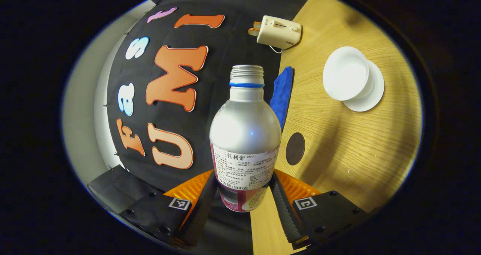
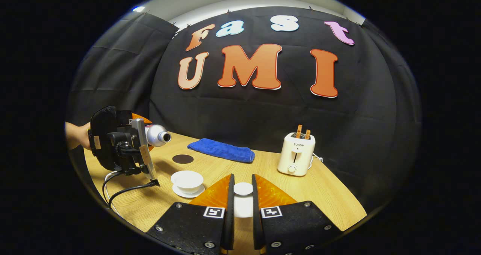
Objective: Open the teacup lid with one hand, grasp the water bottle and pour water into the teacup with the other hand; after pouring, place the water bottle on the coaster and then close the teacup lid.
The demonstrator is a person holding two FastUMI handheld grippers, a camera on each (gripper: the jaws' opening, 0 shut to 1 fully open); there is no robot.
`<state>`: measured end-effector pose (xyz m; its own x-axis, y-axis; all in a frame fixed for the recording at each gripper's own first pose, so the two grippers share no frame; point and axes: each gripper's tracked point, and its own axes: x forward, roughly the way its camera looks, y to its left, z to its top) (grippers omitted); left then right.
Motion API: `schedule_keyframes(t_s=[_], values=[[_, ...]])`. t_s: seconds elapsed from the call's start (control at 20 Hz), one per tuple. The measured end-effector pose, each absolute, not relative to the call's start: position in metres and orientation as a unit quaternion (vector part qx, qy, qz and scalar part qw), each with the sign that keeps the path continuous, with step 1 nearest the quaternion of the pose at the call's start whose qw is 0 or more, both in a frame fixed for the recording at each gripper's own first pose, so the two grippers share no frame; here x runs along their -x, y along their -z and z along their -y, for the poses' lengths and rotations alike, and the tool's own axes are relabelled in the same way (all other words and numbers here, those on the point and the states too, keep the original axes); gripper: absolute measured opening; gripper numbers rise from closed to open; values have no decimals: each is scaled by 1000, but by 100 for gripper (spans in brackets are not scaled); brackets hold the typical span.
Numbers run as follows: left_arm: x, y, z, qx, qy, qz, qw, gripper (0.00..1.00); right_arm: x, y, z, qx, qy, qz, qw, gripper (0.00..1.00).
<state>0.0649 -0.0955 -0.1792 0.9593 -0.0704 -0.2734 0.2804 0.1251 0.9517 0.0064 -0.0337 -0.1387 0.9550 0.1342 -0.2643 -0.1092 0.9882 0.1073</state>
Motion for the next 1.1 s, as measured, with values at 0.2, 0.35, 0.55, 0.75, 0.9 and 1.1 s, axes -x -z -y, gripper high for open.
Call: schedule_keyframes(t_s=[0.2, 0.35, 0.55, 0.75, 0.9, 1.1], values=[[-67, 178, 104, -683, 132, -63, 715, 82, -5, 140, 34, -40, -64, -138, 988, 21], [-70, 175, 111, -711, 139, -45, 687, 85, -6, 140, 35, -40, -65, -135, 988, 21], [-75, 175, 121, -735, 149, -17, 661, 86, -7, 141, 37, -42, -64, -134, 988, 21], [-77, 179, 123, -757, 151, -11, 636, 84, -5, 144, 38, -47, -65, -134, 988, 20], [-77, 178, 124, -767, 148, -6, 624, 89, -5, 147, 41, -48, -65, -135, 988, 21], [-82, 169, 134, -782, 149, 13, 605, 82, -7, 149, 43, -57, -65, -135, 987, 21]])
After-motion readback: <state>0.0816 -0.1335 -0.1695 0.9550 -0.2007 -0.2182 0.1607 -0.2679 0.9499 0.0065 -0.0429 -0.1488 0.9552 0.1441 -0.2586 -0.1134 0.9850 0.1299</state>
